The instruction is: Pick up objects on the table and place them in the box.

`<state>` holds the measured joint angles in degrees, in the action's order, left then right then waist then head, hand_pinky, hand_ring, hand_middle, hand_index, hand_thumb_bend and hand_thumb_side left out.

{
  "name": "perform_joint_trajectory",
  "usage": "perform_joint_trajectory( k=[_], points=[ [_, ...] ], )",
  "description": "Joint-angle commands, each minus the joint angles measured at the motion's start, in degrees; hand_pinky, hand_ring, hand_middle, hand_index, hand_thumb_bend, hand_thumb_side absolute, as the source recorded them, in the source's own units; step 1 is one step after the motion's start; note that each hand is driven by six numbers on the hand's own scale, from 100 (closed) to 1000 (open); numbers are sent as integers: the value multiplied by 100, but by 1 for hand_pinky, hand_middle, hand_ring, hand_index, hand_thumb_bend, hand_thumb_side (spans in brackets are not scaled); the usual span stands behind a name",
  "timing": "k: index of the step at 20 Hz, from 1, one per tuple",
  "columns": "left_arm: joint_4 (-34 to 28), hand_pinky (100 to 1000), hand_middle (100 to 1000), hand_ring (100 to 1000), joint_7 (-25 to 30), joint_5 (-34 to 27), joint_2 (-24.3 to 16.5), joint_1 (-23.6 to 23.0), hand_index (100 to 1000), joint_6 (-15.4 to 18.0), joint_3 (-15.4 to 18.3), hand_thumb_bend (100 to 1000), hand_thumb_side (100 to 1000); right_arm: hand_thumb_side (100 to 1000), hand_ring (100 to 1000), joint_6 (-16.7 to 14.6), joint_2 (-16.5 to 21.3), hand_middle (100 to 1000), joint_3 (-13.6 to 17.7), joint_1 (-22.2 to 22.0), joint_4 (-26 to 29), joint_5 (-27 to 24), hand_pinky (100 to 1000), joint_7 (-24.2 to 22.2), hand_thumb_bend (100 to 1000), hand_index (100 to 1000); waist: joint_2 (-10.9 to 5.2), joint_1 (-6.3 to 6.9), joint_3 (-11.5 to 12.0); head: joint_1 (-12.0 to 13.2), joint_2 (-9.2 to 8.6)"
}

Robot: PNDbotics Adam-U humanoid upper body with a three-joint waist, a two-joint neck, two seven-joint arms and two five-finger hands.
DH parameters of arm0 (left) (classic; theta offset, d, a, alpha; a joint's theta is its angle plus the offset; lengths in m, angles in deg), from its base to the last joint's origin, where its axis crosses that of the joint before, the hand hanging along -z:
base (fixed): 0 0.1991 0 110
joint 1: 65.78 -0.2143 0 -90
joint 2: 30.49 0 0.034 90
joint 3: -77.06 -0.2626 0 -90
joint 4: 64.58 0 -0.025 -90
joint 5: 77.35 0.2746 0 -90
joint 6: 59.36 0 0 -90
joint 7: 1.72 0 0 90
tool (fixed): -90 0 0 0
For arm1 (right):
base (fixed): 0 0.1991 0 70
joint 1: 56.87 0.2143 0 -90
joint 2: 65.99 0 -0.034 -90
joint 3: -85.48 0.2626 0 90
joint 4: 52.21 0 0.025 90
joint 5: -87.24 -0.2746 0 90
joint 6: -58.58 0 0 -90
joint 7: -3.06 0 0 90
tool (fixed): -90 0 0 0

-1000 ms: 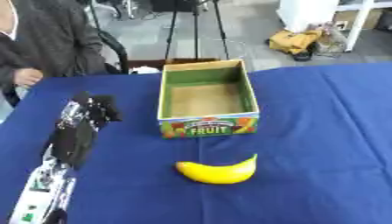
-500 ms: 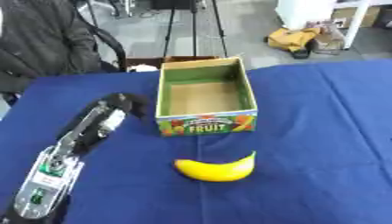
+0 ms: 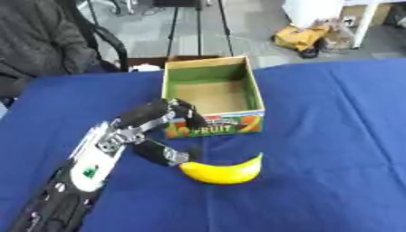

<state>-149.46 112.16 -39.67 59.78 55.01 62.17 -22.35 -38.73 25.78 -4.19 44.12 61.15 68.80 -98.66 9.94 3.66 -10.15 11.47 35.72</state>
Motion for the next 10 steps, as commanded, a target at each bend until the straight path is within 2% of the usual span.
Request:
perform_joint_trajectory(
  k=[1,6,10],
  points=[
    [250,691,559,585,-365,670,92,189,763,254,-70,435,529,652,667,-15,97,568,19,71,123,-61,532,-14,100,643,-77,-49,1,7,34],
    [661,688,559,583,-852,1466,325,312,765,458,-156,476,521,653,667,-14,78,567,14,59,123,-57,532,-27,100,642,-76,-79,-10,3,30],
    [932,686,558,582,-1180,1851,455,376,765,521,-182,505,563,652,667,-23,70,567,12,51,123,-56,532,-33,100,642,-76,-101,-28,12,21]
  ],
)
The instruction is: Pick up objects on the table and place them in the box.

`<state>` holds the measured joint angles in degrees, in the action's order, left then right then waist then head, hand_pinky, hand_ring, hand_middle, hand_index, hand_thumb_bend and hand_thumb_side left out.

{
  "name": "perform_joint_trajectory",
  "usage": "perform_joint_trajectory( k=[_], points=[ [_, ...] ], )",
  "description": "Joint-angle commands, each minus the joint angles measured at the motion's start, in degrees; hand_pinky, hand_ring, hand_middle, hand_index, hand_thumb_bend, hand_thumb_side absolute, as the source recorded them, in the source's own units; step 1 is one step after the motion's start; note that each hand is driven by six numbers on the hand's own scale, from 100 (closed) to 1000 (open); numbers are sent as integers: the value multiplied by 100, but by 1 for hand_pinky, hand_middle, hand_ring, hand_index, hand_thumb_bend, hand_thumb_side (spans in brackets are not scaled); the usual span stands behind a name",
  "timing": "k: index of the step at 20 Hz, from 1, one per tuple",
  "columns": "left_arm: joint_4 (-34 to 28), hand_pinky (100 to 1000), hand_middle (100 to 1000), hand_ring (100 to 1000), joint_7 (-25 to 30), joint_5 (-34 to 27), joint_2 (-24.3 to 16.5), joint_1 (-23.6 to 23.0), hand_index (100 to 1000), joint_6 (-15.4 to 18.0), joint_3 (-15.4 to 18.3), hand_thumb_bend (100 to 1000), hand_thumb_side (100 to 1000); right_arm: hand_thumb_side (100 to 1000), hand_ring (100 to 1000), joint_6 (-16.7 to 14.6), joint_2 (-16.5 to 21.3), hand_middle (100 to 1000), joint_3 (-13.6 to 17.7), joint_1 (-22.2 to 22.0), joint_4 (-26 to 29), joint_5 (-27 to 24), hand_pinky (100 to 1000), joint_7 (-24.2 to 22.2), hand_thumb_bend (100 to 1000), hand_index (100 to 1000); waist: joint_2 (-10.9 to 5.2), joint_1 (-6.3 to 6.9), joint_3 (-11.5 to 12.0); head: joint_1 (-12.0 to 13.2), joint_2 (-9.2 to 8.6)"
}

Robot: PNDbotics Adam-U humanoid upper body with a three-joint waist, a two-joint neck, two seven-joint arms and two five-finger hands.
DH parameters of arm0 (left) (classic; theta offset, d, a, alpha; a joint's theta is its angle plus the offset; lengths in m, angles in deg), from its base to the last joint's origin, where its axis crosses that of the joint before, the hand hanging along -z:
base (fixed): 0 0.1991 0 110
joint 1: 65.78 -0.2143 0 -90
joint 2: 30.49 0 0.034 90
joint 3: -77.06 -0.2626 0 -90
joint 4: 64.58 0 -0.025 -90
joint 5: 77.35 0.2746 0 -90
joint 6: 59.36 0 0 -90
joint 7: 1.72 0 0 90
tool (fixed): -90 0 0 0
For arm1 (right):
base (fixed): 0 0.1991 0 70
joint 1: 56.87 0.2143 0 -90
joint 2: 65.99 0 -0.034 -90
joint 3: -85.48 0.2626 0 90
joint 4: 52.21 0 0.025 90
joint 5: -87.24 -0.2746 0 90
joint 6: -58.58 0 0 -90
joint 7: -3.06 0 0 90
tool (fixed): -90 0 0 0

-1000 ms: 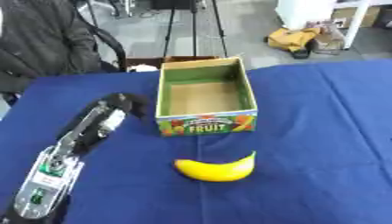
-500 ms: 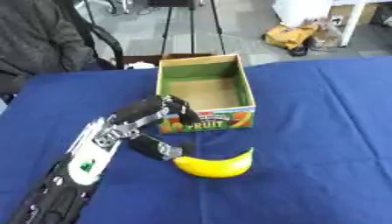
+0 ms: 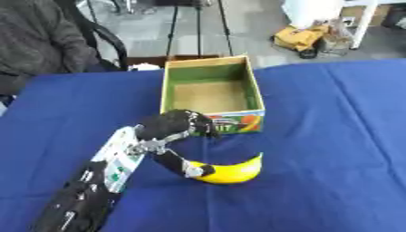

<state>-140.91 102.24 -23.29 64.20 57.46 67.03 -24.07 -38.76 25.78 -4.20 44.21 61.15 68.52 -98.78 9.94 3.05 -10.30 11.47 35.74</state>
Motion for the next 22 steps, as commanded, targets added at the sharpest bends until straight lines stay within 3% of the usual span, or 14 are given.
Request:
perform_joint_trajectory(
  k=[1,6,14,22],
  points=[
    [147,686,557,581,-246,292,46,142,764,39,-10,507,573,652,667,-21,69,567,13,41,123,-29,532,-22,100,642,-74,-44,-18,8,15],
    [483,681,548,571,-394,661,201,195,764,63,-20,505,628,654,668,-21,60,567,6,40,123,-25,533,-31,100,642,-68,-52,-23,7,35],
    [777,675,534,557,-517,912,318,223,761,124,-29,491,636,655,668,-7,52,566,5,36,123,-13,533,-44,100,641,-65,-46,-27,-2,48],
    [888,666,501,537,-497,928,348,209,757,156,-38,418,610,655,668,-2,49,566,8,34,122,-14,533,-44,100,641,-67,-43,-22,-17,49]
  ],
)
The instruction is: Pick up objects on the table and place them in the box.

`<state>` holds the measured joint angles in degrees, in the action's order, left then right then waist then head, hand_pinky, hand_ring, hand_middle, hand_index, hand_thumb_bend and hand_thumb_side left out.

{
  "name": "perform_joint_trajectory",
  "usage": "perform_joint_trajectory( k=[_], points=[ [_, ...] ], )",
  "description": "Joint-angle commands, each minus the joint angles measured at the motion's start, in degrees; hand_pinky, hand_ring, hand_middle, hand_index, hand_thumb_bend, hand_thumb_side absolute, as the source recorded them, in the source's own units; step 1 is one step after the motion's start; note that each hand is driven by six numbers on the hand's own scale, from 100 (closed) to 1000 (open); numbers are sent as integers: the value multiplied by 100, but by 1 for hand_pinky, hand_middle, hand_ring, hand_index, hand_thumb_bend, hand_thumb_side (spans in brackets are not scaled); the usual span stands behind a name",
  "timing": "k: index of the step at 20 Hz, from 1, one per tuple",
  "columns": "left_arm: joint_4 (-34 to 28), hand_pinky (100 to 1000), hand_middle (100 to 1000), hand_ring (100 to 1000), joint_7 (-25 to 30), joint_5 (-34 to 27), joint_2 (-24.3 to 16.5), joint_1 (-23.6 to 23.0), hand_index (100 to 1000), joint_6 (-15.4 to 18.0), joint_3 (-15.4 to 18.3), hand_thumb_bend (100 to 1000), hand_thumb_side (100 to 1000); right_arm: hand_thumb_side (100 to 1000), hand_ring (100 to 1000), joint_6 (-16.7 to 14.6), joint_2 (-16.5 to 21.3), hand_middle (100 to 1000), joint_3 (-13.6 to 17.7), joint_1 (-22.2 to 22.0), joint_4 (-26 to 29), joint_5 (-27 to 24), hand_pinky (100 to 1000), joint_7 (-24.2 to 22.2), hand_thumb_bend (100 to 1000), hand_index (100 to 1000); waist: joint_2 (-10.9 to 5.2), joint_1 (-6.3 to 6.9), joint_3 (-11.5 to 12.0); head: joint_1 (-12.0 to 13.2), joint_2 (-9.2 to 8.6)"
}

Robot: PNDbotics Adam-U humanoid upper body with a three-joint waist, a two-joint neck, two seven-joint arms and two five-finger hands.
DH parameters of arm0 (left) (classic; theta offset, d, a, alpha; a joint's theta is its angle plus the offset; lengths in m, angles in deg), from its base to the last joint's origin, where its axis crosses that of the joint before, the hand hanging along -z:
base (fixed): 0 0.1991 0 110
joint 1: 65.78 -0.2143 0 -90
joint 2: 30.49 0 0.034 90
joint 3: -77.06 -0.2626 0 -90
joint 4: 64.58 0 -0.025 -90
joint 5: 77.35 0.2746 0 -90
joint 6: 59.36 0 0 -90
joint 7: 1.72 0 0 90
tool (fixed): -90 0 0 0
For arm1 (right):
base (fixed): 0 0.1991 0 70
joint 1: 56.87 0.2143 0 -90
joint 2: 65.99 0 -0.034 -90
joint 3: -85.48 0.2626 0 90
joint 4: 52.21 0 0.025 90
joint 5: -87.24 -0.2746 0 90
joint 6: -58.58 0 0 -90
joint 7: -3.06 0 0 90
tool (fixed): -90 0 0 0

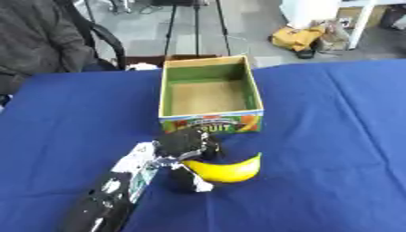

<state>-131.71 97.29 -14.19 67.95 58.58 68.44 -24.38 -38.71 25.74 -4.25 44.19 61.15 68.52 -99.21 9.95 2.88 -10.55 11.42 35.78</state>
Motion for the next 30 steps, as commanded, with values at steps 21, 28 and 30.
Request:
perform_joint_trajectory(
  k=[21,28,30],
  points=[
    [-59,656,470,516,212,-160,-58,119,746,-119,68,201,315,653,666,-10,55,564,18,44,116,-32,533,-8,100,640,-84,-39,1,-9,35],
    [-139,656,467,515,269,-341,-117,105,745,-223,151,163,309,652,666,-10,61,564,19,46,114,-43,533,-9,100,640,-98,-37,3,-10,46],
    [-180,657,466,514,292,-432,-151,105,744,-268,202,152,315,652,666,-13,64,564,20,44,116,-47,533,-10,100,640,-102,-42,7,-12,48]
  ],
)
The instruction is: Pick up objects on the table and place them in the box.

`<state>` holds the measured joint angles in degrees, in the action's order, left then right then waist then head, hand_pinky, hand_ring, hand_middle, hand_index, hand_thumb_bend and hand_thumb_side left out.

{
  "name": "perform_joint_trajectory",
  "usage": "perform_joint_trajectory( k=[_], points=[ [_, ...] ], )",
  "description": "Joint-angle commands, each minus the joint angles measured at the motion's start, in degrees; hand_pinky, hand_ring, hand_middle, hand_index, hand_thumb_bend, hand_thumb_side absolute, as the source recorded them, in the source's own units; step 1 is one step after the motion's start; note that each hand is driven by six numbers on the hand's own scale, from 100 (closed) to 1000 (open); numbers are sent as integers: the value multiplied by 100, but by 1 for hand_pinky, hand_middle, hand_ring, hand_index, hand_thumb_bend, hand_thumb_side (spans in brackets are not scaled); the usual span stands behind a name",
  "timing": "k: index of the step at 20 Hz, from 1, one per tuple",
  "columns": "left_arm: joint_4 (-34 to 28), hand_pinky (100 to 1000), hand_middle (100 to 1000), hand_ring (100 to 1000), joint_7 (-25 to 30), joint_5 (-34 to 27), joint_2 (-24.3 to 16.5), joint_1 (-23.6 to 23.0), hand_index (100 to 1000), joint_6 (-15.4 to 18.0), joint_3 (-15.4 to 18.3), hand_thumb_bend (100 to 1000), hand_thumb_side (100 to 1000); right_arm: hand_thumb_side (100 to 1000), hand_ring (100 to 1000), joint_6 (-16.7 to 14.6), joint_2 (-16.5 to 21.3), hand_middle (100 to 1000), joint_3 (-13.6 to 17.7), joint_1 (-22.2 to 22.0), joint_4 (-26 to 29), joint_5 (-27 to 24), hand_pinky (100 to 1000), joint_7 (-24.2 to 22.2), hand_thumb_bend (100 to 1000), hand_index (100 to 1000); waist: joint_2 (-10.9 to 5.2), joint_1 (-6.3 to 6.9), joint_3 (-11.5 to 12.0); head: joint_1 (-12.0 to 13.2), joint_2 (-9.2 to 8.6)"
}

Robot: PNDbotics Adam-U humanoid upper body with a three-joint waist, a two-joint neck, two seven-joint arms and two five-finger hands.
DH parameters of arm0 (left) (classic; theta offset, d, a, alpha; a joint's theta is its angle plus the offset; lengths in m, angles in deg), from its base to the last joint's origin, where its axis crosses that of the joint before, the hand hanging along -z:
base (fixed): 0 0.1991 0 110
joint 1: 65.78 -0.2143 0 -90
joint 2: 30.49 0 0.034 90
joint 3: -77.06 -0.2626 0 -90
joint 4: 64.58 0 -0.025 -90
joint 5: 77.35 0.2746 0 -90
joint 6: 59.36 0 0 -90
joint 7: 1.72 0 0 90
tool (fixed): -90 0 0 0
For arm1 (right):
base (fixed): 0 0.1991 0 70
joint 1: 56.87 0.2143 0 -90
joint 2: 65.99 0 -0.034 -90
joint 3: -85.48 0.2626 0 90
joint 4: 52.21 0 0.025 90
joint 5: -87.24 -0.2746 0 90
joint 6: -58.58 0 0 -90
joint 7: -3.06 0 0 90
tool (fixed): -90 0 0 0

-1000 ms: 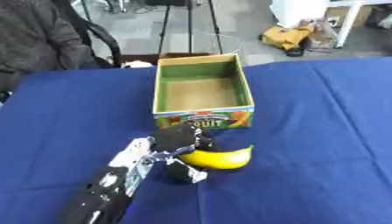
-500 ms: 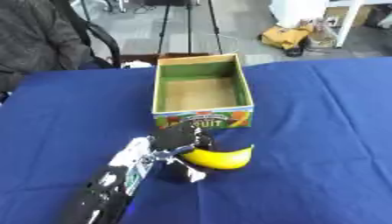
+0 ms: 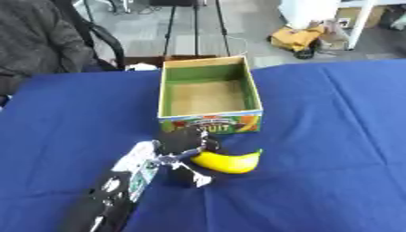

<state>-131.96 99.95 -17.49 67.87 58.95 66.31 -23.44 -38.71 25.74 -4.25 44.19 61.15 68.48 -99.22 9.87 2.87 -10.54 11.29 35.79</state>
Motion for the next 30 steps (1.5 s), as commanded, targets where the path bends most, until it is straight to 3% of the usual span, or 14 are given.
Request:
perform_joint_trajectory(
  k=[1,13,20,25,30],
  points=[
    [-176,657,465,514,39,-152,-157,71,743,-84,139,143,317,651,666,-14,66,564,20,42,118,-45,533,-8,100,640,-95,-43,8,3,46],
    [-524,660,466,516,234,-1040,-503,258,740,-448,437,100,319,648,666,-46,81,564,15,37,122,-57,534,-25,100,641,-102,-81,-14,16,22],
    [-786,659,467,516,366,-1779,-834,550,739,-778,655,110,275,647,666,-61,96,564,8,28,122,-66,534,-37,100,641,-120,-99,-93,75,-18],
    [-603,658,469,518,382,-1987,-1127,802,741,-932,794,139,261,648,667,-58,104,564,-18,39,122,-76,534,-68,100,641,-127,-88,-187,133,-48],
    [7,658,469,519,286,-1761,-1368,1067,742,-983,938,160,268,651,667,-35,110,564,-51,44,122,-74,534,-107,100,641,-120,-48,-320,199,-81]
  ],
)
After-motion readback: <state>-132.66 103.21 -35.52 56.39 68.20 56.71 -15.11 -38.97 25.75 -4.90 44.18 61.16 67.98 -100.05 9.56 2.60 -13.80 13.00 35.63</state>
